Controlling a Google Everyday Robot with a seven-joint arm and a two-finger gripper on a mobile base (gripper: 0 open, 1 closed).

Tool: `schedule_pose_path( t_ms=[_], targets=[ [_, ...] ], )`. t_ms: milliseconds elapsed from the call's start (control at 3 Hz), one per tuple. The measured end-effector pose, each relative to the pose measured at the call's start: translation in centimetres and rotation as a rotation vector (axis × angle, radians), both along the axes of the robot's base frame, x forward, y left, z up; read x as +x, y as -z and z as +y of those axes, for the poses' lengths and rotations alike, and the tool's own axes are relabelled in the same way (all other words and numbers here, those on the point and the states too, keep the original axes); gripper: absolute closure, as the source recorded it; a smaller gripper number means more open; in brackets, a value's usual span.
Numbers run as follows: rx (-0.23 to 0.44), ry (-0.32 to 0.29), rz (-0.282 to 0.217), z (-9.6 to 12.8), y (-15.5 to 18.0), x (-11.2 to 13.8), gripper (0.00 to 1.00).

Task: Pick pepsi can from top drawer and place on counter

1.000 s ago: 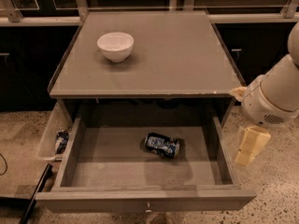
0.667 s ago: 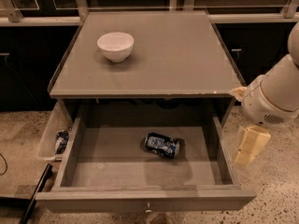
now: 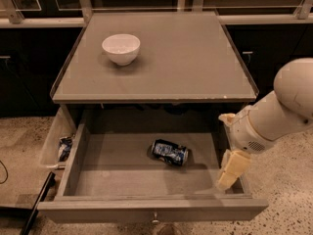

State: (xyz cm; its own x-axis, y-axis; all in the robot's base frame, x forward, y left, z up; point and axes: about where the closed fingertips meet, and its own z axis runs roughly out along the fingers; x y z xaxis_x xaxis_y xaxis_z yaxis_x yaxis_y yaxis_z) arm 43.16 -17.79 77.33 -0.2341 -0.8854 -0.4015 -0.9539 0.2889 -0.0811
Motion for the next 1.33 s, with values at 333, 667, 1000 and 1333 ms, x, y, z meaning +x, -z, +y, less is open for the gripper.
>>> schedule_pose_path(
  t_ms=[333, 667, 1000, 1333],
  targets=[
    [0.083, -0.005, -0.012, 1.6, 2.9, 1.1, 0.0],
    [0.126, -0.014, -0.015, 2.4, 5.0, 2.2, 0.0],
    [0.126, -0.013, -0.016, 2.5, 5.0, 2.2, 0.0],
    [0.197, -0.003, -0.027, 3.9, 6.5, 3.2, 0.0]
  ],
)
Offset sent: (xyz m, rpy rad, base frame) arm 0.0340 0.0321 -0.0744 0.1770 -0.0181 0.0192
